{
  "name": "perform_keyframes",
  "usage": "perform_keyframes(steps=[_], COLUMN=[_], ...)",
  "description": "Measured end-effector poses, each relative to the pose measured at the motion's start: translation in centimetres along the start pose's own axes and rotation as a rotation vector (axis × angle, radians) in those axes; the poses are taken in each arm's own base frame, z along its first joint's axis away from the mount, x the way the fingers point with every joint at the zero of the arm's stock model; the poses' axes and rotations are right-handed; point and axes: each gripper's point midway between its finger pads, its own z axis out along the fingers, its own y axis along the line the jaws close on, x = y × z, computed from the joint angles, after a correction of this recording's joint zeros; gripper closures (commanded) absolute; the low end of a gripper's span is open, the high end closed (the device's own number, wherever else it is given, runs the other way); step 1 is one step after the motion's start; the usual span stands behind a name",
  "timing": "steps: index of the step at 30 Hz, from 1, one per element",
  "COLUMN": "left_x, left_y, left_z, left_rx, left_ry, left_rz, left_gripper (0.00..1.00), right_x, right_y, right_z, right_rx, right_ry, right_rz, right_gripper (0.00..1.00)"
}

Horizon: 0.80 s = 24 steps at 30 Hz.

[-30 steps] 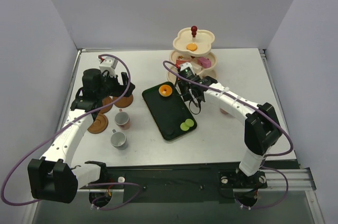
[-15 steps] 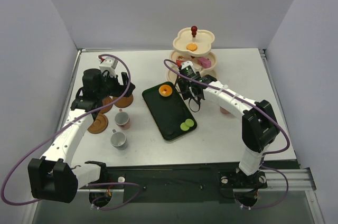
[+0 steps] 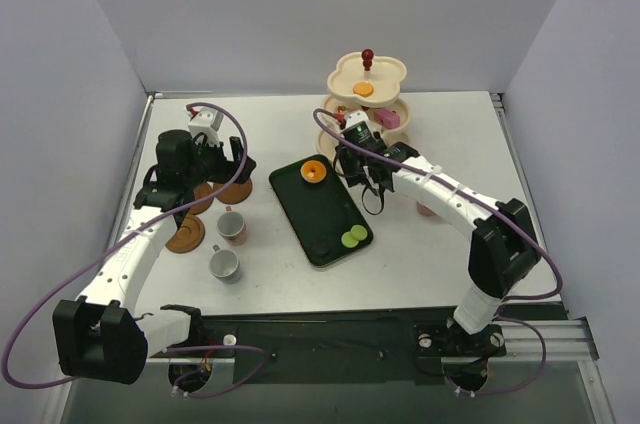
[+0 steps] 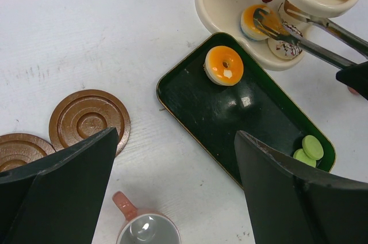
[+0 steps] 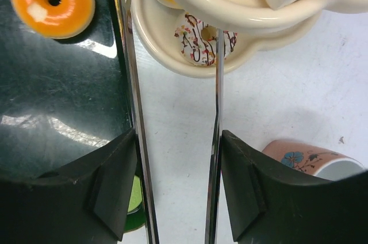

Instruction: Serve the afternoon tea

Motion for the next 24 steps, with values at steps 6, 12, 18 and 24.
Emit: perform_keyframes(steps=[6,12,18,24], left_x=[0.0,0.0,0.0,0.0], left_y=[0.0,0.0,0.0,0.0], left_z=[0.0,0.0,0.0,0.0], left_rx=[0.0,0.0,0.0,0.0], left_ry=[0.0,0.0,0.0,0.0], left_rz=[0.0,0.0,0.0,0.0], left_gripper=[0.06,0.06,0.06,0.06], right_x=[-1.3,-0.8,0.1,1.8], right_y=[0.6,3.0,5.3,6.7], right_z=[-3.4,-4.5,-4.5,-2.8], right_rx=[-0.05,-0.166,-0.256,-0.286], right_ry=[-0.076,-0.067,-0.027,0.049], right_rz=[0.005,-0.001,0.006,0.001], right_gripper=[0.48,0.47,0.46,0.46])
